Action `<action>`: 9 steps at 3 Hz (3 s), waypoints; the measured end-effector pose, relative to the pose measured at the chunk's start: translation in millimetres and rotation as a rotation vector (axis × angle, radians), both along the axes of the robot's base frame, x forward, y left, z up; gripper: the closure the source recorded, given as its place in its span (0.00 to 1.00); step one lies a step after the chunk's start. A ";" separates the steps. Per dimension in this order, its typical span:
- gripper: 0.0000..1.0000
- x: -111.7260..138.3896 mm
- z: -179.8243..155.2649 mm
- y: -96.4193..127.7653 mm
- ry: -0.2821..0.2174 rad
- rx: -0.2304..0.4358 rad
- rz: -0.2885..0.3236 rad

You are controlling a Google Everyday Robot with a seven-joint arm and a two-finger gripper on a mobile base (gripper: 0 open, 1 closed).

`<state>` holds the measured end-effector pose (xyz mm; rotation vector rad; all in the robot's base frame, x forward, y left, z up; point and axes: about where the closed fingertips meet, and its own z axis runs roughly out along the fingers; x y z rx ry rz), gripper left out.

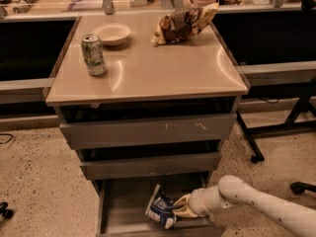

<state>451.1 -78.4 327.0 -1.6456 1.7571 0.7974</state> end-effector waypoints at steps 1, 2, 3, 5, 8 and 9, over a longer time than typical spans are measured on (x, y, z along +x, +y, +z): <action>1.00 -24.1 59.5 1.9 0.009 -0.013 0.004; 1.00 -38.7 121.0 9.7 -0.038 -0.034 0.026; 1.00 -32.3 200.2 24.5 -0.191 -0.044 0.067; 1.00 -18.6 212.9 19.9 -0.214 -0.043 0.049; 1.00 31.2 407.6 62.8 -0.305 -0.087 0.030; 1.00 12.6 482.3 85.4 -0.386 -0.138 0.057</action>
Offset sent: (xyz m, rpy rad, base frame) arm -0.0534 0.0162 0.2023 -0.0661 -0.1060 0.0504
